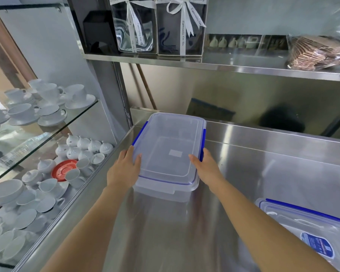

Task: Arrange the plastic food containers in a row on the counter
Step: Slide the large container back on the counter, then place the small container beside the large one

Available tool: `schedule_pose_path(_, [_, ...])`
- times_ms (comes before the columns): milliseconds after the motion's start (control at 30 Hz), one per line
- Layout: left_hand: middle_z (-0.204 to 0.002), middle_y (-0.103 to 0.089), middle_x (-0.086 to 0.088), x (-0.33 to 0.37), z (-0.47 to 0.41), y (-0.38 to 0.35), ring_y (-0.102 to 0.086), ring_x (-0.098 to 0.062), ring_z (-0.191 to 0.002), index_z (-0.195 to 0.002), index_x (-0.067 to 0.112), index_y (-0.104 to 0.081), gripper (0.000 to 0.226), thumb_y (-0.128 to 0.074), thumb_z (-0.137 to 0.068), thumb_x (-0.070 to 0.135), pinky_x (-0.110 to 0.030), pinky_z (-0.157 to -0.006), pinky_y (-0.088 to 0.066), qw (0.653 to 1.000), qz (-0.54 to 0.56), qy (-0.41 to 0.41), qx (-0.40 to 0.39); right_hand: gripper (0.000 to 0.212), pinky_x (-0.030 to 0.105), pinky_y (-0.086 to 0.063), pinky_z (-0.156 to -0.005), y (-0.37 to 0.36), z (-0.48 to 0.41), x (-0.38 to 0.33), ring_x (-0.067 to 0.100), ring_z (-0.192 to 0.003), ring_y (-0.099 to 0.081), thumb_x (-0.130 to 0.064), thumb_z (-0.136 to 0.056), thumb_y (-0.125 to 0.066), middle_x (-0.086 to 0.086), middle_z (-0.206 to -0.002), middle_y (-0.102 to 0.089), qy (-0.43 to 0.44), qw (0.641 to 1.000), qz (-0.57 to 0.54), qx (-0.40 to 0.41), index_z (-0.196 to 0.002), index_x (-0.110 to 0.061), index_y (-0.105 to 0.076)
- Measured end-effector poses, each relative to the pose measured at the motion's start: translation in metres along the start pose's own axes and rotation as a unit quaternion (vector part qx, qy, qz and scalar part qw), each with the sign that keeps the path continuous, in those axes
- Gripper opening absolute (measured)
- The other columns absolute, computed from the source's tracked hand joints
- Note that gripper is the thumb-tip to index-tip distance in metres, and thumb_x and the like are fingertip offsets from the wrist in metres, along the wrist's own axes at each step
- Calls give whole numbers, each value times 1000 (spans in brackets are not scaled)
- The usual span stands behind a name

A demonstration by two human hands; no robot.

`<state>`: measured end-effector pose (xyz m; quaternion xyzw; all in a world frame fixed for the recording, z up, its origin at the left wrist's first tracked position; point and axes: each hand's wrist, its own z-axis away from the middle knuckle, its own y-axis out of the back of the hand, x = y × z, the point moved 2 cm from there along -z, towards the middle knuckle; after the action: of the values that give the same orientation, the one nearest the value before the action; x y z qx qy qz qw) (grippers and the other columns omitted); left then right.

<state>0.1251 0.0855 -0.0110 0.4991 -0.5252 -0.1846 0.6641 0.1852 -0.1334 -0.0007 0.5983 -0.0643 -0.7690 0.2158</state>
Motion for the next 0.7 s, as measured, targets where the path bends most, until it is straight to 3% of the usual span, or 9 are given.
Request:
schedule_pose_path(133, [-139,-46,-14,6,5,6,-48,-38,-121,-139,13,-33,48,-30,-97,37,-47,-98,-37,994,-109,2,5,54,41,-45,-99,8,10,-5,27,-124,-50,-40,-92,-50,8,-142,-46,23,998,49,21,-138,-15,-34])
schedule_pose_path(233, [-137,-49,-13,16,11,15,-47,-34,-123,-142,14,-28,62,-40,-91,48,-46,-103,-34,986,-156,-34,41,64,40,-35,-108,26,23,-7,27,-137,-35,-41,-93,-48,8,-154,-28,44,993,106,35,-145,-13,-23])
schedule_pose_path(367, [-126,-57,-19,61,45,17,-50,-38,-118,-134,6,-41,61,-54,-87,43,-47,-102,-34,988,-22,-72,134,76,43,-30,-114,58,40,4,23,-141,-29,-46,-87,-56,3,-157,-23,66,984,166,7,-148,-18,-20])
schedule_pose_path(433, [-126,-58,-19,95,74,2,-51,-37,-118,-131,4,-46,61,-52,-86,45,-47,-100,-37,981,27,-135,136,78,43,-32,-112,76,52,14,23,-139,-34,-48,-84,-60,3,-155,-27,68,978,195,-7,-147,-20,-23])
schedule_pose_path(500, [-123,-61,-16,126,106,-22,-56,-34,-114,-127,5,-50,66,-41,-82,53,-45,-96,-43,972,35,-207,107,76,41,-33,-111,97,64,25,23,-136,-37,-50,-83,-60,3,-153,-32,67,971,231,-2,-146,-20,-27])
schedule_pose_path(567, [-132,-56,-10,151,136,-48,-51,-28,-122,-132,11,-46,73,-36,-79,60,-42,-102,-38,966,45,-250,36,78,45,-29,-113,119,74,39,23,-137,-36,-57,-81,-57,3,-152,-34,58,959,277,0,-144,-21,-31])
schedule_pose_path(633, [-146,-40,-2,168,159,-72,-36,-21,-135,-142,19,-30,80,-44,-77,65,-41,-113,-29,960,66,-264,-63,88,51,-28,-112,143,83,54,24,-136,-38,-71,-69,-53,0,-149,-39,45,956,291,11,-142,-25,-35])
schedule_pose_path(700, [-155,-21,-1,178,177,-93,-19,-22,-142,-147,24,-13,99,-60,-71,65,-46,-116,-20,955,80,-232,-167,85,53,-28,-111,167,93,70,24,-136,-38,-66,-71,-59,0,-149,-40,30,956,290,27,-142,-25,-35])
